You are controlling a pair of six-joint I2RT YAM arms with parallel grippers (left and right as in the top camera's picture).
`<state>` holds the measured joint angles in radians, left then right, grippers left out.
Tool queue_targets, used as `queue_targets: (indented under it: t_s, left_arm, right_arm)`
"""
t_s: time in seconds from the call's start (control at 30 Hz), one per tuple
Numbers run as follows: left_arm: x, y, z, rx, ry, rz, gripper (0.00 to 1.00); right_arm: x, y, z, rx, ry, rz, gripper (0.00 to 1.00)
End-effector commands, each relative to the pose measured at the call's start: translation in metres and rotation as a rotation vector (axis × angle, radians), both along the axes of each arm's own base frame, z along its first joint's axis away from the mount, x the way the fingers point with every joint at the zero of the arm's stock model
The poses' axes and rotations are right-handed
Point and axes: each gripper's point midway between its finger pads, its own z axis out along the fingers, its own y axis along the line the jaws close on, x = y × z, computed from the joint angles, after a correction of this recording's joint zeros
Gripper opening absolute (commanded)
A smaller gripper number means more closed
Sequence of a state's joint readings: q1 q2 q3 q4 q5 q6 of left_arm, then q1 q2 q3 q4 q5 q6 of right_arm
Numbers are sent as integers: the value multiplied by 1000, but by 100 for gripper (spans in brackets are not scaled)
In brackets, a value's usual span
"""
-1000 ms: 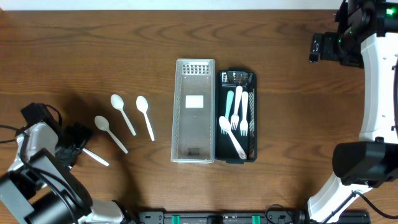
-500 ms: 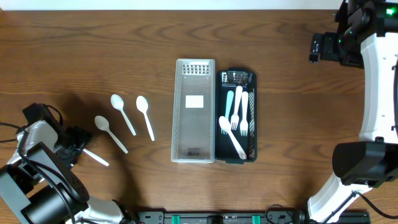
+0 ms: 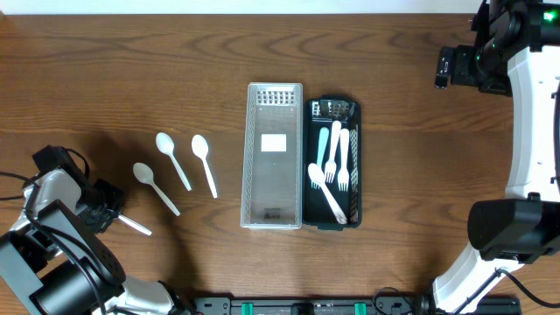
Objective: Pack container
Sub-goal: 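Grasp the nearest white spoon with the left gripper and lift it, then carry the spoon into the grey basket and release it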
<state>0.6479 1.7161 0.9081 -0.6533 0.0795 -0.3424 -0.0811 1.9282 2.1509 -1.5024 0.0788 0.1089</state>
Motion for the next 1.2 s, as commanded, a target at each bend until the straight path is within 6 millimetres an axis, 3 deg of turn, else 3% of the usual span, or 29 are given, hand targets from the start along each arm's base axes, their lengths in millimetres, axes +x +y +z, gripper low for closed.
queue_targets:
  t_s: [0.0, 0.13, 0.3, 0.33, 0.53, 0.67, 0.77, 0.9, 1.03, 1.17]
  left_arm:
    - [-3, -4, -7, -30, 27, 4, 6]
    - [11, -5, 17, 0, -14, -47, 6]
    - [46, -33, 83, 59, -159, -224, 6]
    - [55, -45, 106, 81, -201, -291, 6]
    - [87, -124, 201, 150, -378, -628, 6]
    - [100, -190, 236, 141, -472, -830, 6]
    - [106, -234, 239, 109, -516, -915, 6]
    - [110, -286, 220, 57, -497, -1026, 6]
    - [108, -328, 178, 11, -393, -1138, 6]
    - [105, -353, 133, -14, -277, -1211, 6]
  right_arm:
    - [-2, 0, 1, -1, 1, 15, 99]
    - [-2, 0, 1, -1, 1, 15, 99]
    - [-2, 0, 1, -1, 1, 15, 99]
    - [-2, 0, 1, -1, 1, 15, 99]
    - [-2, 0, 1, 0, 1, 15, 99]
    - [-2, 0, 1, 0, 1, 15, 99]
    - [-2, 0, 1, 0, 2, 15, 99]
    - [-2, 0, 1, 0, 2, 15, 99]
    - [-3, 1, 1, 3, 4, 16, 99]
    - [-3, 1, 1, 4, 5, 16, 99]
